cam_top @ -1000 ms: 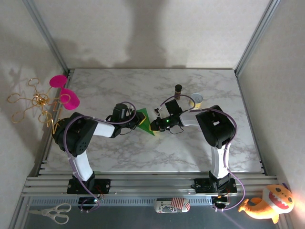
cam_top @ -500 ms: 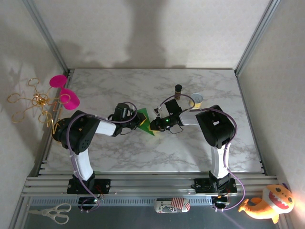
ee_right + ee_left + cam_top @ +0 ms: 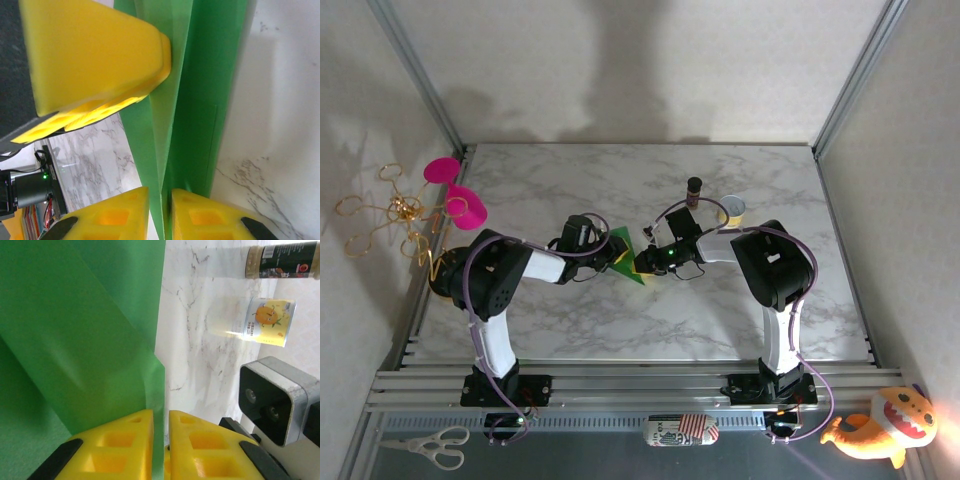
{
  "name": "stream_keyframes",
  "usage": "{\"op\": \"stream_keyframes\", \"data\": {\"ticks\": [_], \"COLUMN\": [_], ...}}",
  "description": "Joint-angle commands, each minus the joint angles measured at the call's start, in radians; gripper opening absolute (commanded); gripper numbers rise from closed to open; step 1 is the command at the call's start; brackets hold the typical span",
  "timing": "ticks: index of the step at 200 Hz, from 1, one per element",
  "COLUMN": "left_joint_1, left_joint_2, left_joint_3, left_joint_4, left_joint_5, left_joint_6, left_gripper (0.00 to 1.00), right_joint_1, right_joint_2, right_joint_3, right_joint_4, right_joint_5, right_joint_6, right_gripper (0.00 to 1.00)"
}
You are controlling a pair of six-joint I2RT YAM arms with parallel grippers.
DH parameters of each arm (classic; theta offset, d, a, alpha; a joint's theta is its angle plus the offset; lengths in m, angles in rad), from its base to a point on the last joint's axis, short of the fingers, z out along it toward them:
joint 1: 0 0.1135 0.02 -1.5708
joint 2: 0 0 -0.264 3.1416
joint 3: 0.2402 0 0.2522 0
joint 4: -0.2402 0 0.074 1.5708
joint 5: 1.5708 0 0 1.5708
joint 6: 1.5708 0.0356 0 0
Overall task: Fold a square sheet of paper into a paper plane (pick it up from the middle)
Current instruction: Fourth fold the wing at the center of the table.
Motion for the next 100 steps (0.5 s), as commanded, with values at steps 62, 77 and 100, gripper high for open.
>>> {"op": "stream_keyframes", "data": {"ticks": [62,77,100], "left_joint_1": [-0.009,-0.007,0.009], "left_joint_2": [0.017,0.004,-0.043], "left_joint_3": [0.037,0.031,-0.007], "left_joint_4": [0.014,0.020,0.057], "left_joint_5": [0.048,0.044,0.019], "left_joint_6": [0.031,0.029,0.008], "left_gripper": [0.18,0.18,0.19], "right_joint_1": [0.001,0.001,-0.002], "right_joint_2": [0.089,0.089,0.089], "right_joint_3": [-0.029,-0.033,-0.047], "right_joint_4": [-0.091,-0.087,-0.074], "right_joint_5": [0.161,0.167,0.171], "right_joint_6": [0.001,0.006,0.012], "right_gripper": [0.18,0.14,0.08]}}
